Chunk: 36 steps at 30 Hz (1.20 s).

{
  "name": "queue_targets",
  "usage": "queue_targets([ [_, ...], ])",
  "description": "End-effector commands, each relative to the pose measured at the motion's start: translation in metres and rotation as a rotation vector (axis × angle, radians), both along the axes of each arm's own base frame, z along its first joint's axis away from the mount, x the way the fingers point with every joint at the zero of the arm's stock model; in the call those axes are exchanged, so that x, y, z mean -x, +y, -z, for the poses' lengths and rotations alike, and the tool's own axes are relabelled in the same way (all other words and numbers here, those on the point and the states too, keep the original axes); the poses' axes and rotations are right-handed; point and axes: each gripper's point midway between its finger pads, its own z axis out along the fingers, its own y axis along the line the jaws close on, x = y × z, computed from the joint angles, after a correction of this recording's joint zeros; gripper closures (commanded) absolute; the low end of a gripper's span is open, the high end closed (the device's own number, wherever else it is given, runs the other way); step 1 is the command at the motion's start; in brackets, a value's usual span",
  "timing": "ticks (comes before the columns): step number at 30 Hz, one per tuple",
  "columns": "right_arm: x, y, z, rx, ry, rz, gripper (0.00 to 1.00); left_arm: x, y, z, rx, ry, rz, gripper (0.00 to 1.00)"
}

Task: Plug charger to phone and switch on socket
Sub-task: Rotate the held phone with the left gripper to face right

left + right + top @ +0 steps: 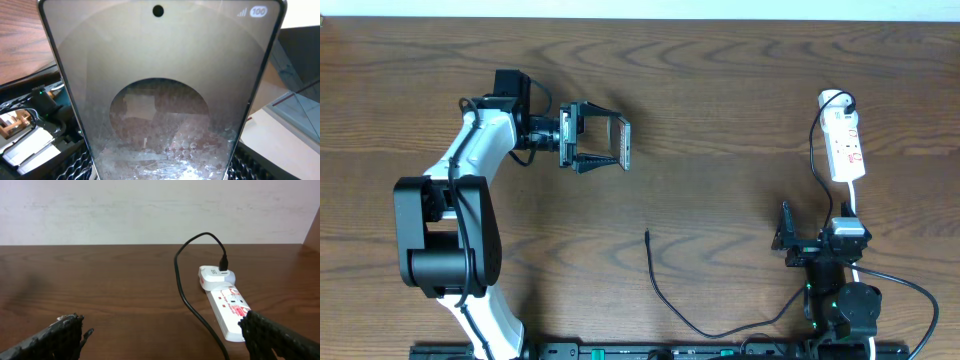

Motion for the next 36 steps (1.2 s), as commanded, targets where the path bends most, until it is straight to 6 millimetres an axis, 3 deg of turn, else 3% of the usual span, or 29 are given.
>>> queue_targets([
  [1,0.0003,-0.0006,0.0004,0.010,0.000,0.001,0.01,-0.0045,0.0009,-0.0168,0.059,-0.016,0.004,0.93],
  [36,0.0003,-0.0006,0.0004,0.010,0.000,0.001,0.01,-0.0080,0.0012,-0.0142,0.041,-0.051,0.002,0.93],
])
